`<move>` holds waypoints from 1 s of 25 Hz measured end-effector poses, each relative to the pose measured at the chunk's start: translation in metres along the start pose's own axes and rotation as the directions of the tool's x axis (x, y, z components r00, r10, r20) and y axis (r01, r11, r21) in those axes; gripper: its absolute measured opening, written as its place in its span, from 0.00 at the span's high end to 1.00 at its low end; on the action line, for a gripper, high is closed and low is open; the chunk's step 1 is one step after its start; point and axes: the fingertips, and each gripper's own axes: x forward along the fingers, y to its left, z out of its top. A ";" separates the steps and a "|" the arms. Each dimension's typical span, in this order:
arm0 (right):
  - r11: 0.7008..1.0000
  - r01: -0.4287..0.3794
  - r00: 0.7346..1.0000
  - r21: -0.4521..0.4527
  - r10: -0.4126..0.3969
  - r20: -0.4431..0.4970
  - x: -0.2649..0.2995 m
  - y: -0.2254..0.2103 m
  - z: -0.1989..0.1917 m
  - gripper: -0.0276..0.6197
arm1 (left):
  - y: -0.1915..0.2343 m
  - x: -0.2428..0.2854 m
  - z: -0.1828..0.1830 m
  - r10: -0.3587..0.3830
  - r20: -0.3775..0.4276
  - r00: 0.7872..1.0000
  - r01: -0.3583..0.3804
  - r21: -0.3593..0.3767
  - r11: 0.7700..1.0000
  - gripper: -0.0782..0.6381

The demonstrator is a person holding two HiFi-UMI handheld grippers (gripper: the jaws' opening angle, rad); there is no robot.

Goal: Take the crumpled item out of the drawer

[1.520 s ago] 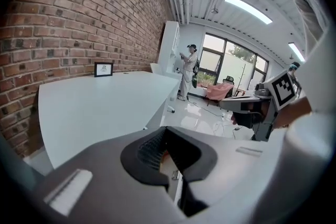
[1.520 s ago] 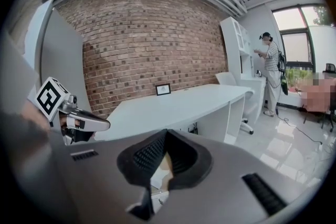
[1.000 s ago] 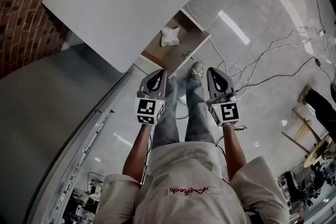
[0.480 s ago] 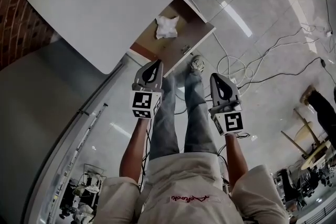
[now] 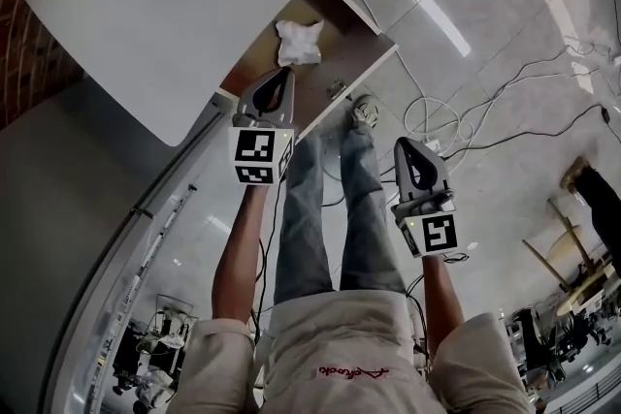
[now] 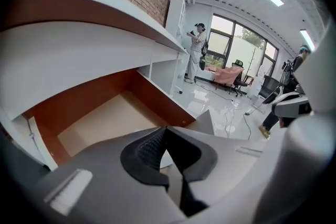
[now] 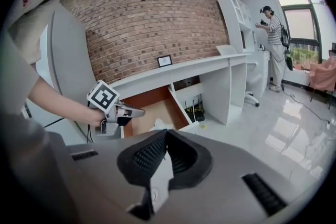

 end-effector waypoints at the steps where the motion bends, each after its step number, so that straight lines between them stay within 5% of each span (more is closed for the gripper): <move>1: 1.000 -0.001 1.000 0.003 0.001 -0.004 0.000 -0.002 -0.002 0.94 | 0.003 0.006 0.001 0.003 -0.006 1.000 -0.003 -0.001 1.000 0.88; 10: 0.999 -0.010 0.999 0.036 0.012 -0.047 0.001 -0.013 -0.008 0.94 | 0.026 0.038 0.003 0.060 -0.047 0.997 -0.062 -0.033 0.998 0.88; 21: 0.999 -0.048 0.999 0.019 0.049 -0.018 0.015 -0.019 -0.002 0.94 | 0.047 0.073 -0.038 0.094 -0.207 0.974 -0.110 -0.066 0.992 0.88; 25: 0.998 -0.063 0.998 0.025 0.063 -0.012 0.022 -0.017 0.003 0.94 | 0.049 0.082 -0.051 0.080 -0.258 0.963 -0.106 -0.091 0.990 0.78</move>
